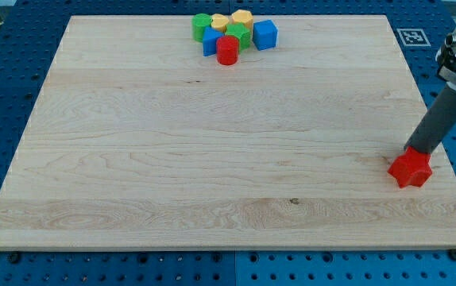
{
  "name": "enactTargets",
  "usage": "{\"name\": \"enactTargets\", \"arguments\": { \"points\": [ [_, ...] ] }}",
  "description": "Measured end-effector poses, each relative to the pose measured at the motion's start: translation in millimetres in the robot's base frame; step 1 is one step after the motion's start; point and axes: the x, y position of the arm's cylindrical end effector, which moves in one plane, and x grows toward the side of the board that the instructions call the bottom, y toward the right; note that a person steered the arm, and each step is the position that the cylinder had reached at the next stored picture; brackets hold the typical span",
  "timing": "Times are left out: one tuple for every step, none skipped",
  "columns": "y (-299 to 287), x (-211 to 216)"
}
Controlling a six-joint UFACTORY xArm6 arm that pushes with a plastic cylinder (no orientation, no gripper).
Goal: Move the red star to the bottom right side of the board
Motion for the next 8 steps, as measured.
{"name": "enactTargets", "arguments": {
  "points": [
    [-13.3, 2.9],
    [-39.5, -0.2],
    [-59.9, 4.4],
    [-58.8, 23.7],
    [-53.5, 27.1],
    [-67.1, 13.7],
    [-63.4, 3.8],
    [-50.2, 3.8]
  ]
}}
